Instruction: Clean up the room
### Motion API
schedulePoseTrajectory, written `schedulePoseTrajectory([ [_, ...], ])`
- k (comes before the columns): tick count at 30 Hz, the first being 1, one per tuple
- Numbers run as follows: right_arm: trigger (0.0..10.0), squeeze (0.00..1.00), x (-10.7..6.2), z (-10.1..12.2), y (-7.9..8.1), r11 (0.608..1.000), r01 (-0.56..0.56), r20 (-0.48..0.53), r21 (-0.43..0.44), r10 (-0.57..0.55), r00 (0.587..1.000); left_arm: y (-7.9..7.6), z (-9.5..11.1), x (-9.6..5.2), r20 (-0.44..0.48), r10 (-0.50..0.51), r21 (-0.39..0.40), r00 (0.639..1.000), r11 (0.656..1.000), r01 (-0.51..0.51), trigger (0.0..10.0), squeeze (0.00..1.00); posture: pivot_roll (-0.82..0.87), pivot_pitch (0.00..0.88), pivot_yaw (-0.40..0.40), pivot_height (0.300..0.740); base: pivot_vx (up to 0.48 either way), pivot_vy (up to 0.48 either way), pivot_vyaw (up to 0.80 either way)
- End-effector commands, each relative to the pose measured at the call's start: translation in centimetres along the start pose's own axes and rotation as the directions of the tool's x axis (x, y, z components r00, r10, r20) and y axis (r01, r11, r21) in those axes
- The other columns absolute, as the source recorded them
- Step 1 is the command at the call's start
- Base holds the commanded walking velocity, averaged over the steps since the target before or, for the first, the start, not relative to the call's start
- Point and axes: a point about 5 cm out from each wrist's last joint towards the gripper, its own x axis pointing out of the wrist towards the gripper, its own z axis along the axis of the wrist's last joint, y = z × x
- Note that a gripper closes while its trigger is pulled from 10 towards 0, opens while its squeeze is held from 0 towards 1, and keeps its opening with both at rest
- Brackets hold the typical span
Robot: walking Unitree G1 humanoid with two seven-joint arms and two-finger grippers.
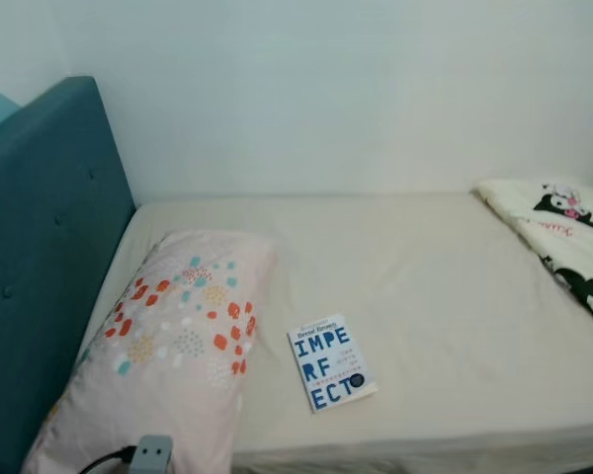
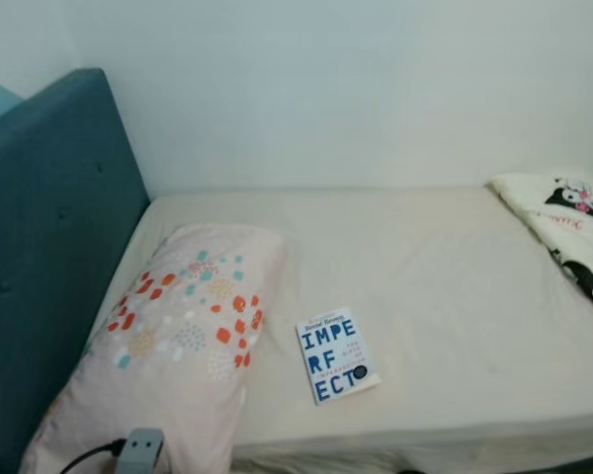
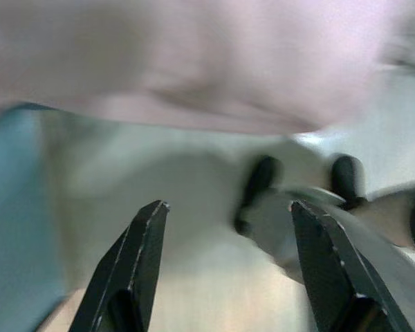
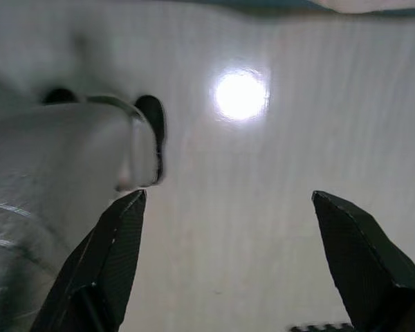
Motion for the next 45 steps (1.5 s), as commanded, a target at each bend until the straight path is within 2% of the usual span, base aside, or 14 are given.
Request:
schedulePoseTrajectory([
  [1,10.0,0.0,0.0,0.0,0.1,1.0,0.001,0.002,0.007,-0.001,1.0,0.1,-0.8,-0.1,-0.029,0.005,-0.01,1.0,1.0,-0.006,10.0,0.0,-0.01,0.0,-0.045,0.74,0.0,0.0,0.79],
  [4,10.0,0.0,0.0,-0.5,0.0,0.999,0.031,-0.02,0.037,-0.031,0.999,0.1,-0.9,-0.1,-0.033,0.01,-0.01,0.999,1.0,-0.01,10.0,0.0,-0.01,0.0,-0.046,0.74,0.0,0.0,0.0],
  [14,10.0,0.0,0.0,-0.5,-0.1,0.999,0.033,-0.017,0.032,-0.033,0.999,0.1,-1.2,-0.1,-0.045,0.015,0.01,0.999,1.0,-0.014,10.0,0.0,-0.01,0.0,-0.044,0.74,0.0,0.0,0.0],
  [21,10.0,0.0,0.0,0.3,-0.8,0.986,0.088,0.016,0.138,-0.091,0.996,0.2,-1.1,-0.2,-0.036,0.006,-0.008,0.999,1.0,-0.007,10.0,0.0,-0.02,0.0,-0.04,0.74,0.0,0.0,0.0],
  [23,10.0,0.0,0.0,0.3,-0.8,0.986,0.088,0.016,0.138,-0.091,0.996,0.2,-1.1,-0.2,-0.036,0.006,-0.008,0.999,1.0,-0.007,10.0,0.0,-0.02,0.0,-0.04,0.74,0.0,0.0,0.0],
  [24,10.0,0.0,0.0,0.8,-1.0,0.983,0.091,0.033,0.159,-0.097,0.995,0.2,-1.0,-0.1,-0.036,0.005,0.018,0.999,1.0,-0.004,10.0,0.0,-0.02,0.0,-0.041,0.74,0.0,-0.48,0.0],
  [25,10.0,0.0,-0.1,2.0,-1.4,0.975,0.095,0.072,0.203,-0.111,0.991,0.2,-0.8,-0.1,-0.019,0.014,0.008,1.0,1.0,-0.014,10.0,0.0,-0.03,0.0,-0.045,0.74,0.0,-0.472,0.0],
  [28,10.0,0.0,-0.1,2.5,-1.6,0.972,0.092,0.091,0.215,-0.114,0.989,0.2,-0.7,-0.1,-0.012,0.017,-0.002,1.0,1.0,-0.017,10.0,0.0,-0.03,0.0,-0.047,0.74,0.0,-0.157,0.0],
  [31,10.0,0.0,-0.2,4.4,-2.0,0.957,0.055,0.164,0.286,-0.105,0.981,0.2,-0.5,-0.1,-0.02,0.025,0.027,0.999,0.999,-0.025,10.0,0.0,-0.04,0.0,-0.048,0.74,0.0,0.0,0.0],
  [35,10.0,0.0,-0.2,5.4,-1.9,0.946,0.015,0.209,0.324,-0.087,0.974,0.1,-0.6,-0.1,-0.026,0.02,0.036,0.999,0.999,-0.019,10.0,0.0,-0.04,0.0,-0.048,0.74,0.0,0.0,0.0],
  [36,10.0,0.0,-0.4,5.2,-2.9,0.934,-0.006,0.23,0.357,-0.082,0.97,0.1,-0.7,-0.1,-0.03,0.017,0.039,0.999,0.999,-0.016,10.0,0.0,-0.04,0.0,-0.048,0.74,0.0,0.0,0.0],
  [39,10.0,0.0,-0.6,4.9,-3.7,0.926,-0.017,0.242,0.377,-0.08,0.967,0.1,-0.8,-0.1,-0.032,0.016,0.04,0.999,0.999,-0.014,10.0,0.0,-0.04,0.0,-0.048,0.74,0.0,0.0,0.0],
  [41,10.0,0.0,-0.9,4.3,-5.2,0.913,-0.026,0.256,0.407,-0.087,0.963,0.0,-0.9,-0.1,-0.034,0.013,0.045,0.999,0.999,-0.011,10.0,0.0,-0.05,0.0,-0.049,0.74,0.0,0.0,0.0],
  [45,10.0,0.0,-0.9,4.1,-5.5,0.911,-0.017,0.25,0.413,-0.096,0.964,0.0,-0.9,-0.1,-0.032,0.013,0.049,0.999,0.999,-0.011,10.0,0.0,-0.05,0.0,-0.049,0.74,0.0,0.0,0.0],
])
